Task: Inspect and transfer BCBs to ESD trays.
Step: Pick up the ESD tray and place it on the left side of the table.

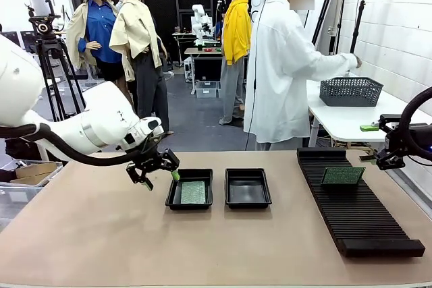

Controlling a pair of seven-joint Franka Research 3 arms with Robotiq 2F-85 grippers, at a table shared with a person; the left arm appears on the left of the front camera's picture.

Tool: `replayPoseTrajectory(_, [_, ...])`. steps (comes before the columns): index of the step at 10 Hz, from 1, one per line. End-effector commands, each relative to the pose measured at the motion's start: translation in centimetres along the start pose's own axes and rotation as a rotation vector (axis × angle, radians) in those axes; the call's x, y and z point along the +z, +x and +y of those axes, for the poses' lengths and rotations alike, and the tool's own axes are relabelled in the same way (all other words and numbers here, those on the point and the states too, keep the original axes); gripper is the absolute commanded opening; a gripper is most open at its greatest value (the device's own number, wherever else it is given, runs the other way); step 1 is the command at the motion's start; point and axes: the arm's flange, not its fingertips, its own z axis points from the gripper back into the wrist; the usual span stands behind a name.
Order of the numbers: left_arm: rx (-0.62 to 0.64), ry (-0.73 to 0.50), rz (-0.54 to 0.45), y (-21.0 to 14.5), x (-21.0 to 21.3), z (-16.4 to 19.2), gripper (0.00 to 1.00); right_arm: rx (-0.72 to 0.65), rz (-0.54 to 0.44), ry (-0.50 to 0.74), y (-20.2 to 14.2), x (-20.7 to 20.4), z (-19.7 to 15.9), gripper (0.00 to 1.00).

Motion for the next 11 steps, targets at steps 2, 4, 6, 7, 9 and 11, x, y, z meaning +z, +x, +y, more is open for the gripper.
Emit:
replayPoseTrajectory(2, [-0.014,0.040,-0.015,2.3,-0.9,-0.9,1.00,0.001,-0.003,0.000,-0.1,0.0,0.0,1.00])
replayPoseTrajectory(4, [-0.008,0.036,0.004,3.6,-1.5,-0.7,1.00,0.001,-0.003,0.000,-0.1,0.0,0.0,1.00])
replayPoseTrajectory(6, [-0.017,0.029,0.012,4.0,-2.0,-0.6,1.00,0.001,-0.003,0.000,-0.1,0.0,0.0,1.00])
replayPoseTrajectory(7, [-0.029,0.028,0.015,4.1,-2.3,-0.6,0.97,0.001,-0.003,0.000,-0.1,0.0,0.0,1.00])
replayPoseTrajectory(9, [-0.055,0.029,0.022,4.1,-2.8,-0.6,0.84,0.001,-0.003,0.000,-0.1,0.0,0.0,1.00])
replayPoseTrajectory(11, [-0.061,0.025,0.031,4.1,-3.4,-0.5,0.68,0.001,-0.003,0.000,-0.1,0.0,0.0,1.00])
